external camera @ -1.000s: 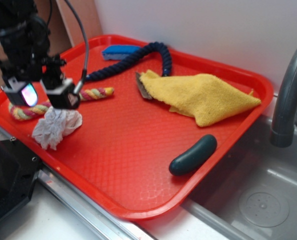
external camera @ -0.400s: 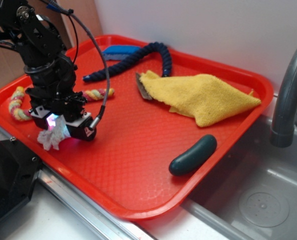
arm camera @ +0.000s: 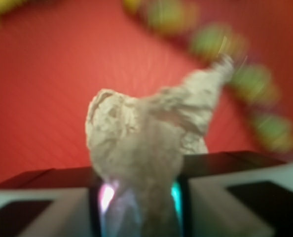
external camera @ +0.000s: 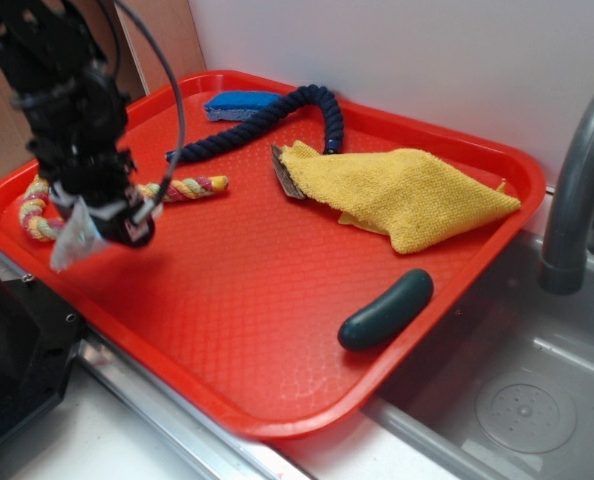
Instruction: Grab the white paper.
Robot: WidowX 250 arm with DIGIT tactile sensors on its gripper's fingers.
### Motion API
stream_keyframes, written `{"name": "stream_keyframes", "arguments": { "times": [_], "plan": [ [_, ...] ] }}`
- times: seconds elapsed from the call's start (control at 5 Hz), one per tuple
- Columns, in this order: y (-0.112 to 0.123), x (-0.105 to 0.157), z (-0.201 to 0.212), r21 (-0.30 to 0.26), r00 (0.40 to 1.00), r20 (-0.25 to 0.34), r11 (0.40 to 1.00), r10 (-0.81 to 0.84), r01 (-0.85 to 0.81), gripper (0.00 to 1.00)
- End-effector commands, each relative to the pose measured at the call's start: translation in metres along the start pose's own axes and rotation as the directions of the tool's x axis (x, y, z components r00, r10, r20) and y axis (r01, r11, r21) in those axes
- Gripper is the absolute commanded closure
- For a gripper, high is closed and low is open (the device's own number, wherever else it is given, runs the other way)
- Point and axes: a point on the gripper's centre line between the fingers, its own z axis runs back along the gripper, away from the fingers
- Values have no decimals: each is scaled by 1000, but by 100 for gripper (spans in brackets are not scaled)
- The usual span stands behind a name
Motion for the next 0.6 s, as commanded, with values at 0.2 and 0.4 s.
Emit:
{"name": "stream_keyframes", "arguments": {
  "times": [0.2, 0.4],
  "plan": [
    [-30, 35, 139, 115, 1000, -6, 993, -29, 30, 100],
    [-43, 45, 160, 113, 998, 23, 992, -64, 61, 100]
  ]
}}
